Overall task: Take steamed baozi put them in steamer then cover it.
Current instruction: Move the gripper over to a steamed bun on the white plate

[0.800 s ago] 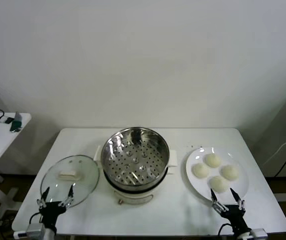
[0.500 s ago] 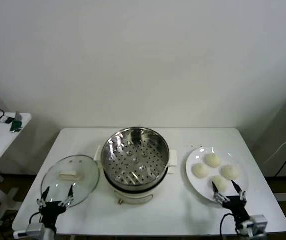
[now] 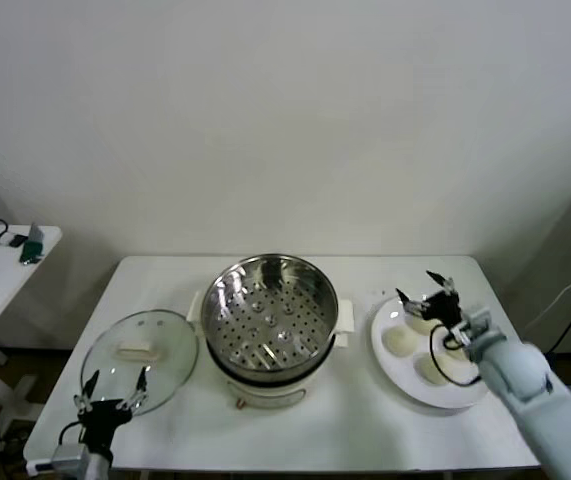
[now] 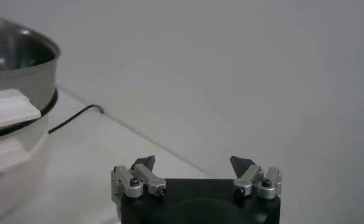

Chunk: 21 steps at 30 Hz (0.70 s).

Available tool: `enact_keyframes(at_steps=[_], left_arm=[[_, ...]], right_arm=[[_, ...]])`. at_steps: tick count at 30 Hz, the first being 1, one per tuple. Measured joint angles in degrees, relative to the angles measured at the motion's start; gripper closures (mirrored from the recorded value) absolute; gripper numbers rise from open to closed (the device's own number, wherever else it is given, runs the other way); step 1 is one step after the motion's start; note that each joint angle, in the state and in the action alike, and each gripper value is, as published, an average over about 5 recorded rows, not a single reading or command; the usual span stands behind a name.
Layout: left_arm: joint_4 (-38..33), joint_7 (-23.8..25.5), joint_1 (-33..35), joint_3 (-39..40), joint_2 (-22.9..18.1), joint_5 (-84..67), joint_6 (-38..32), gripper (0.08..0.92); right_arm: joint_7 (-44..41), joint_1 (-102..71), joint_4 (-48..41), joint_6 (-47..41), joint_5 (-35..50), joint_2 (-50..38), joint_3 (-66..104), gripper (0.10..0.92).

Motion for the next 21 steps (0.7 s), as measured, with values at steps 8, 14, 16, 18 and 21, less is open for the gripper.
enact_keyframes(at_steps=[8, 14, 16, 18, 21], left_arm=[[0.67, 0.13, 0.01, 0.57, -0.01, 0.38, -0.82, 0.177], [1.08, 0.30, -0.12, 0.56, 0.23, 0.40, -1.08, 0.177], [1.11, 0.36, -0.04, 0.50, 0.37, 0.31, -1.22, 0.177], [1.17, 0.41, 0.09, 0.40, 0.50, 0.18, -1.40, 0.177], [1.37, 0.45, 0.21, 0.19, 0.65, 0.01, -1.60, 0.177]], right_arm=[[-20.03, 25.72, -11.45, 7.57, -5.17, -4.05, -25.48, 0.203], [-29.24, 38.75, -17.59, 9.25, -5.29, -3.43, -41.38, 0.203], [-31.12, 41.33, -19.19, 9.00, -4.92, -2.78, -45.46, 0.203], [-32.55, 43.15, -20.67, 8.55, -4.63, -1.99, -48.65, 0.203], [-34.04, 44.51, -22.88, 7.91, -4.44, -0.55, -51.94, 0.203]])
